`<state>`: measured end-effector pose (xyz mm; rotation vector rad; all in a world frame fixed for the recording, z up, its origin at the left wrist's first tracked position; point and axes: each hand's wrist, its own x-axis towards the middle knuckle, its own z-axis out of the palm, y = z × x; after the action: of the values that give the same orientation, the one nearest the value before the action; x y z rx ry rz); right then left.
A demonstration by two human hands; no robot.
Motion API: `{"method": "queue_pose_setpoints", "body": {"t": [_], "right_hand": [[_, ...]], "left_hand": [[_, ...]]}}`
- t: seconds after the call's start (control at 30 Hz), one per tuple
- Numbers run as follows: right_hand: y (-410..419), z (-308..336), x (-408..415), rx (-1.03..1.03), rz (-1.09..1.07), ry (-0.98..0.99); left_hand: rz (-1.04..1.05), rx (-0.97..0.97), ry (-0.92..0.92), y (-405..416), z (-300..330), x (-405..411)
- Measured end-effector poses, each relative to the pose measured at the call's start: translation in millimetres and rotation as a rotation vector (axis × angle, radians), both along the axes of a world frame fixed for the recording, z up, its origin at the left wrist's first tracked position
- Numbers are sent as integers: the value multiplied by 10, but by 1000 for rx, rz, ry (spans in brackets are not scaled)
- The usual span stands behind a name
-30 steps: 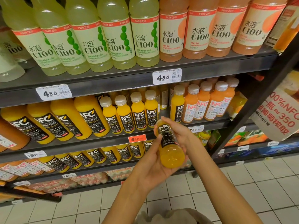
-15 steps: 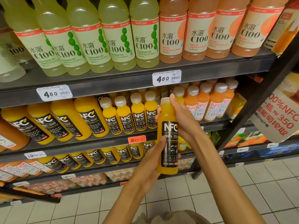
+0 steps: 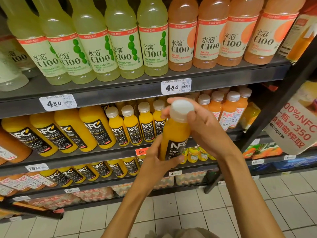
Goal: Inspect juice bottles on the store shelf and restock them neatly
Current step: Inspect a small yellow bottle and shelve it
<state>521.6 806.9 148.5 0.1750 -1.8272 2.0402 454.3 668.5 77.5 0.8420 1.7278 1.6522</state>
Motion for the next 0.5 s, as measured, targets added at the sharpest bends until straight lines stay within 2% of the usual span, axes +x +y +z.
{"method": "queue_pose_setpoints", "body": {"t": [0.13, 0.23, 0.4, 0.5], "right_hand": [[-14, 19, 96, 80, 183, 43], [-2, 24, 97, 111, 227, 55], [15, -16, 49, -4, 97, 6], [11, -47, 7, -158, -75, 18]], "left_hand": [[63, -14, 88, 0, -4, -66], [74, -17, 85, -16, -21, -87], [-37, -12, 125, -48, 9, -15], [-88, 20, 13, -85, 2, 58]]}}
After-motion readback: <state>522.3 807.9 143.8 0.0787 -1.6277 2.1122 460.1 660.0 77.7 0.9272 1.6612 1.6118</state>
